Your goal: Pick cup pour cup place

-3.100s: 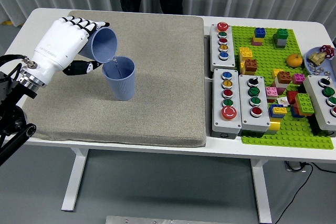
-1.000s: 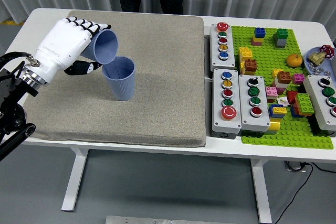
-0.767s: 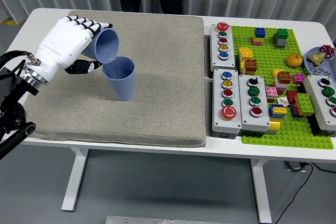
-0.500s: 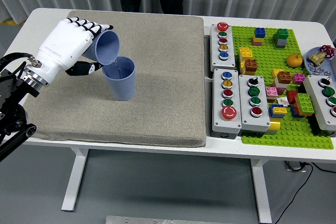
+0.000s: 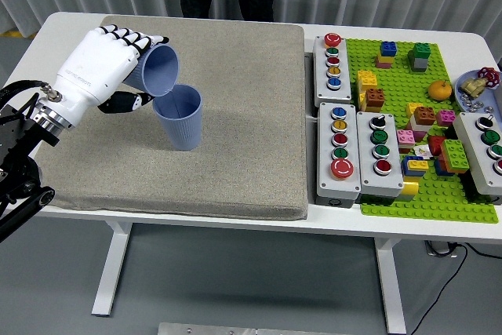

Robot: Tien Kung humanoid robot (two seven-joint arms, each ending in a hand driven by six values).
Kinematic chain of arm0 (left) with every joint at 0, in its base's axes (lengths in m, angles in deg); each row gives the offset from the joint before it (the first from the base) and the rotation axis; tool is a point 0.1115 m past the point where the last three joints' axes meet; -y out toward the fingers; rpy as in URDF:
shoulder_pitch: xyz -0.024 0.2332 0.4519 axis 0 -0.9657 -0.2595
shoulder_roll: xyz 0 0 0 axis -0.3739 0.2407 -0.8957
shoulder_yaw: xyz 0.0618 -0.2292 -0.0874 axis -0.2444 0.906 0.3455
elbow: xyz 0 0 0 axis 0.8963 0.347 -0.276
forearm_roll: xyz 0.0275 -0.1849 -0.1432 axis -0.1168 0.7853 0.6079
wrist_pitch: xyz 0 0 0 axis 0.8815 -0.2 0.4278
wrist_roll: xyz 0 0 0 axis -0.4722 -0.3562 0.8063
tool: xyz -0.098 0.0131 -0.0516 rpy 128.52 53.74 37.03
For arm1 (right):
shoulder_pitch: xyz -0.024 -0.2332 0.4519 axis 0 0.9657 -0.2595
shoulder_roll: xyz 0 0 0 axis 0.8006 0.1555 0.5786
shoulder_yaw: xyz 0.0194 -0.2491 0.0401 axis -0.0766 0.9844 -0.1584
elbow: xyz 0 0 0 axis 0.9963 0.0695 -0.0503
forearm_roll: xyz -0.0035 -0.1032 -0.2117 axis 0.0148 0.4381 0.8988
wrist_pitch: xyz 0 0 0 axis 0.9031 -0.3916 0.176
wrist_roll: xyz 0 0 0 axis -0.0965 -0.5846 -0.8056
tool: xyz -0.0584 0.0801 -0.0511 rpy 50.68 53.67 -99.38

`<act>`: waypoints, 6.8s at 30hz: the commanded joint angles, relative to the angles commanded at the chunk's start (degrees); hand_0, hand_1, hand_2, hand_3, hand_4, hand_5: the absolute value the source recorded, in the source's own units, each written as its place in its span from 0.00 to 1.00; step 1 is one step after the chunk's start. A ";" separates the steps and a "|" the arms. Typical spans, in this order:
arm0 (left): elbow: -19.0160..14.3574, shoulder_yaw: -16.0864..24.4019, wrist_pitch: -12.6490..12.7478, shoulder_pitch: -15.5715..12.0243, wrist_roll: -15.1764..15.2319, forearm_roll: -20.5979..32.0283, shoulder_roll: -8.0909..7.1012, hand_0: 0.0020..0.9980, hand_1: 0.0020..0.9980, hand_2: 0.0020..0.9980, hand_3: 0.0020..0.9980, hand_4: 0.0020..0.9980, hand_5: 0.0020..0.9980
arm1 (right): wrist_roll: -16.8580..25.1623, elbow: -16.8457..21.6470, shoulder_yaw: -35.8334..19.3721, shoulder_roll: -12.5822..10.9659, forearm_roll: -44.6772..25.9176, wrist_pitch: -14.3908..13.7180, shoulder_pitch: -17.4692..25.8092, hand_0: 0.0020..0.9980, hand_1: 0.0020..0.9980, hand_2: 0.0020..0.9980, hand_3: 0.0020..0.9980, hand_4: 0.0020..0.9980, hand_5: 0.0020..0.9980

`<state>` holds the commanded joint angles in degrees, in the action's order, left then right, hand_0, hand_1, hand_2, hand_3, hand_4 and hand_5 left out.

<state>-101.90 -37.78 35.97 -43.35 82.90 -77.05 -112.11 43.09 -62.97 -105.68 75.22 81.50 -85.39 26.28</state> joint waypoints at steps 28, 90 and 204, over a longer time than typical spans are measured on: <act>-0.19 -0.99 0.50 0.47 -1.22 0.00 -0.41 0.48 0.51 0.55 0.57 0.61 0.00 | 0.03 0.00 0.19 -0.08 -0.16 -0.04 -0.11 0.75 0.72 0.73 0.64 0.18 0.42; 20.23 18.95 -13.44 -5.98 15.14 74.57 18.28 0.49 0.51 0.56 0.56 0.61 0.00 | -0.27 0.00 -0.63 0.53 1.69 0.16 0.07 0.75 0.72 0.74 0.64 0.18 0.42; 27.02 25.53 -6.63 -10.10 22.05 53.35 26.32 0.80 0.84 1.00 1.00 0.96 0.43 | -0.29 0.00 -1.10 0.76 2.21 0.37 -0.49 0.75 0.72 0.74 0.64 0.19 0.41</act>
<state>-74.88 -12.25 29.34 -53.45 104.95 -23.70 -85.80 42.80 -62.97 -106.78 75.98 83.71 -85.01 25.79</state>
